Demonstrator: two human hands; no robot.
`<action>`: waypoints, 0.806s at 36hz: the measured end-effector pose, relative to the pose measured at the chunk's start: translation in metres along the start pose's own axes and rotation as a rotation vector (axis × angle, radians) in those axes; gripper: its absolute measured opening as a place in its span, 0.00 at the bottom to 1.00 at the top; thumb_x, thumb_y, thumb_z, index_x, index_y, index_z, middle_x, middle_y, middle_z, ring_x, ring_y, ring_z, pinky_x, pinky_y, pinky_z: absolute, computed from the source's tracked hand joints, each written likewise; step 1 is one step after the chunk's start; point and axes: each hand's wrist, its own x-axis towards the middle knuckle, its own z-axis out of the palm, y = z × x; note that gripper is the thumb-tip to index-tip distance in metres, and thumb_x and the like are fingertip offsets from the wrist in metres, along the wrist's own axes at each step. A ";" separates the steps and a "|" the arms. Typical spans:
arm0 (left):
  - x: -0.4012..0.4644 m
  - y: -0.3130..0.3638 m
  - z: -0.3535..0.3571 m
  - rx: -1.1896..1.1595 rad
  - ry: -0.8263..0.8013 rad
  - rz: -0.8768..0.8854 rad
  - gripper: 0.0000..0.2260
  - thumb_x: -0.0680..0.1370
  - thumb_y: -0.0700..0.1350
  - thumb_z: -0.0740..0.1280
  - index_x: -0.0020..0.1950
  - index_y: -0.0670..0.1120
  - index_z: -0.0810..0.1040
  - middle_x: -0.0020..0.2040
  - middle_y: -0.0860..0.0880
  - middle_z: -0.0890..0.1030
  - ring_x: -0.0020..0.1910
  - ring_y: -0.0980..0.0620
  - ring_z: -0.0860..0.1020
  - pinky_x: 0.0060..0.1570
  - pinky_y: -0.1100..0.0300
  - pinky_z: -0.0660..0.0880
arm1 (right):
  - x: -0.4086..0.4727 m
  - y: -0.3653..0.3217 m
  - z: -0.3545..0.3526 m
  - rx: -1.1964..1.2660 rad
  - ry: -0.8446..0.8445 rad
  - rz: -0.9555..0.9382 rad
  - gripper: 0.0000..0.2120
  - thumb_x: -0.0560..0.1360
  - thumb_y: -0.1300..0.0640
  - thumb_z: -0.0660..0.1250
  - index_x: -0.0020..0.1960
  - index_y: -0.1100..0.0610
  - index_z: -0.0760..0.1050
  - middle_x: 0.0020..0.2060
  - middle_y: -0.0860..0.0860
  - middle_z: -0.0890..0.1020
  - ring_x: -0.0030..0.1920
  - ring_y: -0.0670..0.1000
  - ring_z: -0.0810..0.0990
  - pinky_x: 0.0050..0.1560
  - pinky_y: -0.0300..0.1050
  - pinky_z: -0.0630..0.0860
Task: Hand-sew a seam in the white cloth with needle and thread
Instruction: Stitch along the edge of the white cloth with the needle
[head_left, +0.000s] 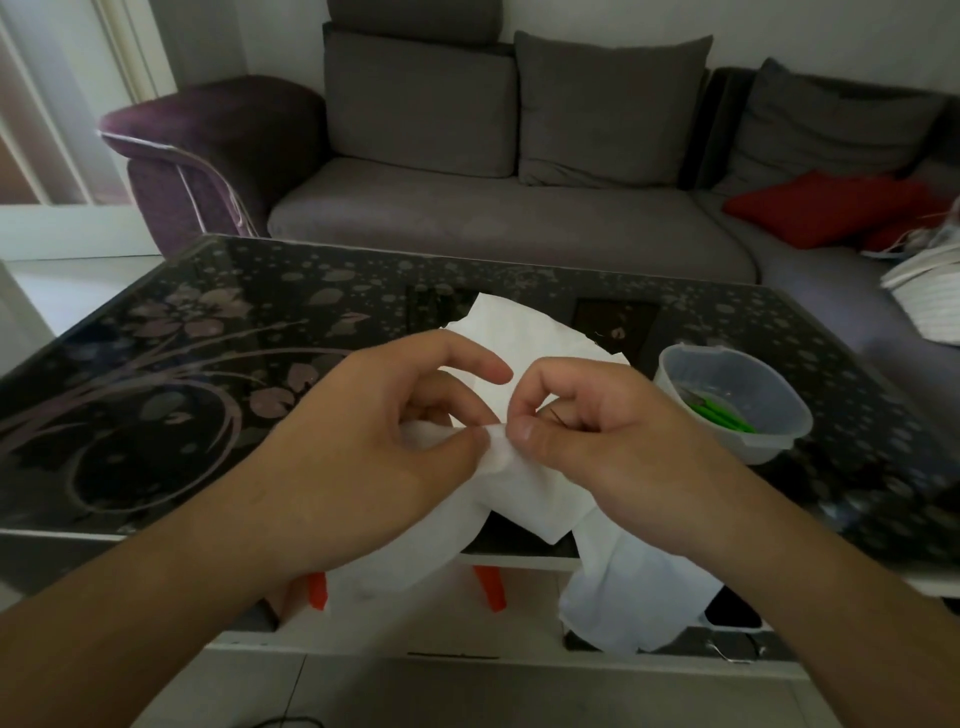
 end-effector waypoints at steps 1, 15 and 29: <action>0.001 0.000 0.000 0.024 0.009 -0.003 0.16 0.78 0.45 0.73 0.61 0.62 0.78 0.47 0.62 0.86 0.48 0.61 0.84 0.44 0.71 0.76 | 0.000 0.000 0.000 -0.001 0.017 -0.005 0.06 0.82 0.52 0.66 0.47 0.49 0.79 0.29 0.53 0.78 0.27 0.46 0.69 0.28 0.33 0.68; 0.007 -0.010 -0.002 0.056 -0.058 0.003 0.04 0.80 0.51 0.70 0.48 0.57 0.85 0.44 0.62 0.85 0.45 0.60 0.84 0.43 0.66 0.77 | 0.000 0.003 -0.001 -0.052 0.133 -0.043 0.06 0.79 0.54 0.70 0.43 0.49 0.80 0.28 0.48 0.72 0.29 0.43 0.70 0.33 0.31 0.70; 0.005 -0.011 -0.005 0.007 -0.051 -0.011 0.05 0.81 0.51 0.69 0.50 0.57 0.85 0.46 0.61 0.86 0.48 0.60 0.84 0.45 0.67 0.78 | -0.006 -0.005 -0.006 0.017 0.176 -0.045 0.20 0.84 0.63 0.60 0.60 0.40 0.81 0.37 0.46 0.84 0.34 0.41 0.77 0.35 0.32 0.72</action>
